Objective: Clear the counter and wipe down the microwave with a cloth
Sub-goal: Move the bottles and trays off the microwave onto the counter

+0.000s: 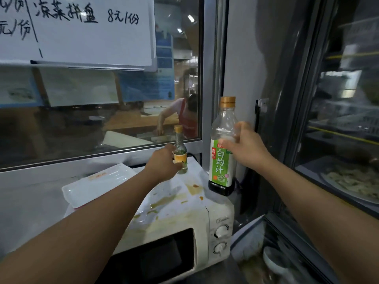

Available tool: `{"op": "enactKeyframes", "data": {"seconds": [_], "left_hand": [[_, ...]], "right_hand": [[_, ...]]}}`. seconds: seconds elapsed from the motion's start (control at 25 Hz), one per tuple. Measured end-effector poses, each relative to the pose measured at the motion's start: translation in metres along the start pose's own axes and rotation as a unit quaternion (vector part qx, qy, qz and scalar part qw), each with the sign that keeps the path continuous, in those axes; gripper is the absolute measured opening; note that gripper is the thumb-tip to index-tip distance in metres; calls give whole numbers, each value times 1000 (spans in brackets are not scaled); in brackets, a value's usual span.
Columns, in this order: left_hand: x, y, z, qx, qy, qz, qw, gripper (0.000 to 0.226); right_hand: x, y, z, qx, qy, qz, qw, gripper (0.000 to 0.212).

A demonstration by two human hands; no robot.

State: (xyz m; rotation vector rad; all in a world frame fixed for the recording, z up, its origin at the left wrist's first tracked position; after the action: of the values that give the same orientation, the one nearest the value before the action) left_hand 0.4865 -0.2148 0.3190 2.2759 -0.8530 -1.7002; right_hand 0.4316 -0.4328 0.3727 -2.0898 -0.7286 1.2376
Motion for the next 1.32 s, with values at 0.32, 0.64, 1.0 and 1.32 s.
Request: {"op": "enactKeyframes", "data": {"seconds": [0.32,0.64,1.0,1.32], "left_hand": [[35,-42,-99,-12,9,64,998,52],[43,-53,-134,-25,78,85,993,21],[15,-38,-112,13,74,42,996,25],[-77,-11,-26,13,126,41,991,19]], "right_hand": [[39,16,-62,10,38,-14,999,51],[57,30,-84,14,42,-20,999,54],[54,13,-70,5,32,-21,999,54],[39,-38,-9,-42,-5,-37,998,55]]}}
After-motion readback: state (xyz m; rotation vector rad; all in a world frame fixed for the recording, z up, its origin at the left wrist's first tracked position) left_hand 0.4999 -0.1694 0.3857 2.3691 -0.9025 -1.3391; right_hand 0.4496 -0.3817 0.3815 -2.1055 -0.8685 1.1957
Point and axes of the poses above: each hand's wrist, its own z-axis away from the middle knuckle, its own x-axis out of the palm, y = z × x, the point moved 9 cm from there along -z, towards the middle knuckle, and after that the axes turned 3 degrees about x, right-handed, at the moved point
